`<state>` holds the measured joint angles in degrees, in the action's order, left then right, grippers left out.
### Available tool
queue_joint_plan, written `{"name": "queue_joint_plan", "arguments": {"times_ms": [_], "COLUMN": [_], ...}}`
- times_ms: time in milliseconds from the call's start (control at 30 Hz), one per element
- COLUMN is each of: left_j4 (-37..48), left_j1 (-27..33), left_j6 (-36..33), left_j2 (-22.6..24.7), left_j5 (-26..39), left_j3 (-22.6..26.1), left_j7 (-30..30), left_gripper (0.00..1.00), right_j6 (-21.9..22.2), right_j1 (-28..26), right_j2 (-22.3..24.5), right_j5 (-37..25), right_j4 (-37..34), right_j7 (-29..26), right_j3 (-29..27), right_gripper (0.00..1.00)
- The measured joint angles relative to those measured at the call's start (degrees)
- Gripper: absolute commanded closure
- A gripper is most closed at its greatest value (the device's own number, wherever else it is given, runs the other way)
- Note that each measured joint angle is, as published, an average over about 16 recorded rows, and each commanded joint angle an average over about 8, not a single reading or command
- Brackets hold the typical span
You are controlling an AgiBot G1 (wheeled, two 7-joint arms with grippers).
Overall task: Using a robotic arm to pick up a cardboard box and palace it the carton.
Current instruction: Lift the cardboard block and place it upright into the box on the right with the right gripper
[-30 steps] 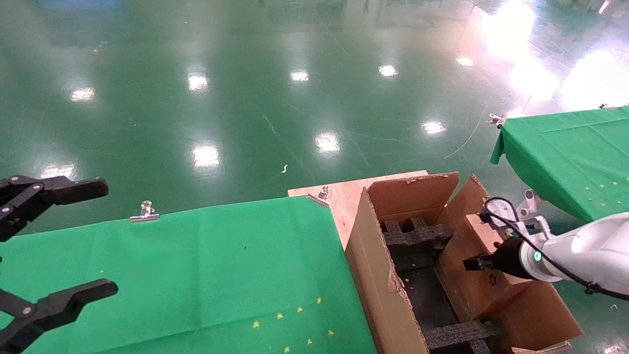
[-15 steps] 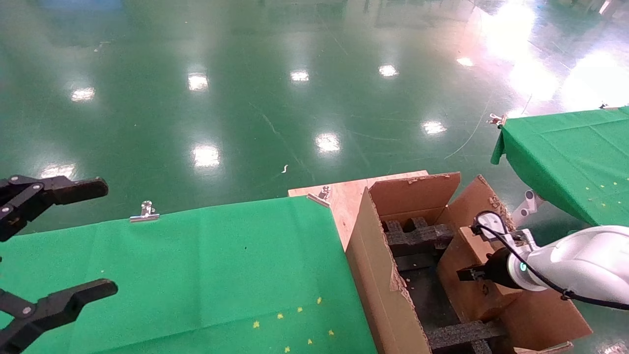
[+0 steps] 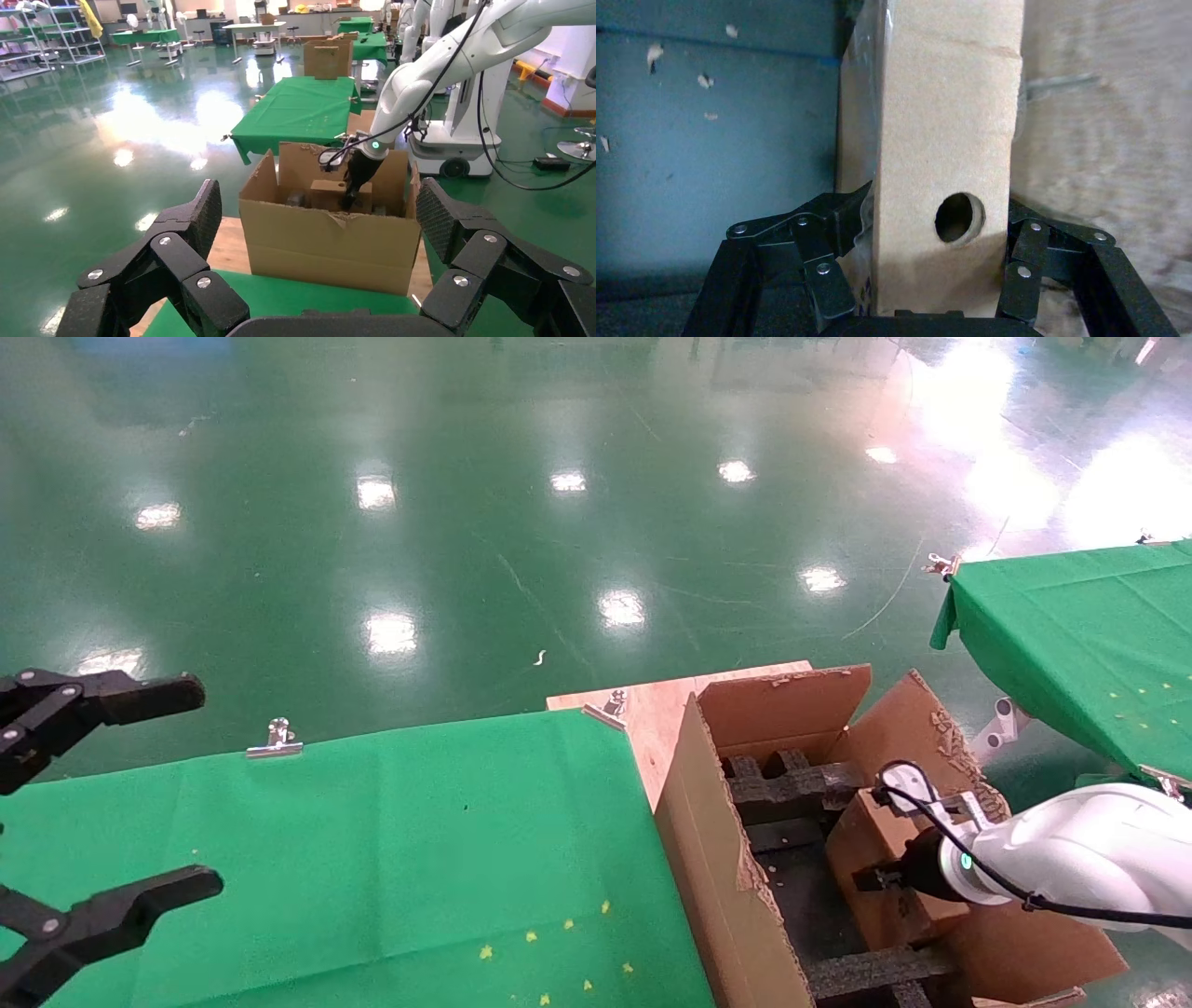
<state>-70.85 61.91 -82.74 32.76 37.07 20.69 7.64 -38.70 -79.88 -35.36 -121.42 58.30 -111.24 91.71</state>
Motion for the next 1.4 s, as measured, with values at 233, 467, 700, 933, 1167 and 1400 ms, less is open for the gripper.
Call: {"name": "queue_joint_plan", "arguments": {"times_ms": [233,467,700,933,1167,1400], "left_j4": [0.01,0.01,0.01,0.01,0.01,0.02], "left_j1": [-0.01,-0.01,-0.01,-0.01,-0.01,-0.01], "left_j6": [0.0,0.01,0.01,0.01,0.01,0.01], "left_j2": [0.0,-0.01,-0.01,-0.01,-0.01,-0.01], "left_j5": [0.0,0.0,0.0,0.0,0.0,0.0], "left_j3": [0.0,-0.01,-0.01,-0.01,0.0,0.0], "left_j7": [0.0,0.0,0.0,0.0,0.0,0.0], "left_gripper": [0.0,0.0,0.0,0.0,0.0,0.0], "right_j6": [0.62,0.89,1.1,1.24,1.06,1.21], "right_j1": [0.42,0.41,-0.08,-0.76,-1.61,-3.85], "right_j2": [-1.02,-1.27,-1.16,-0.85,-0.07,1.54], "right_j5": [1.79,2.41,2.14,1.77,1.62,1.45], "right_j4": [-1.94,-2.59,-2.57,-2.31,-1.3,1.48], "right_j7": [2.47,3.23,3.22,3.39,3.6,4.44], "right_j3": [0.24,0.24,0.06,-0.13,-0.38,-1.22], "right_gripper": [0.1,0.0,0.0,0.0,0.0,0.0]}}
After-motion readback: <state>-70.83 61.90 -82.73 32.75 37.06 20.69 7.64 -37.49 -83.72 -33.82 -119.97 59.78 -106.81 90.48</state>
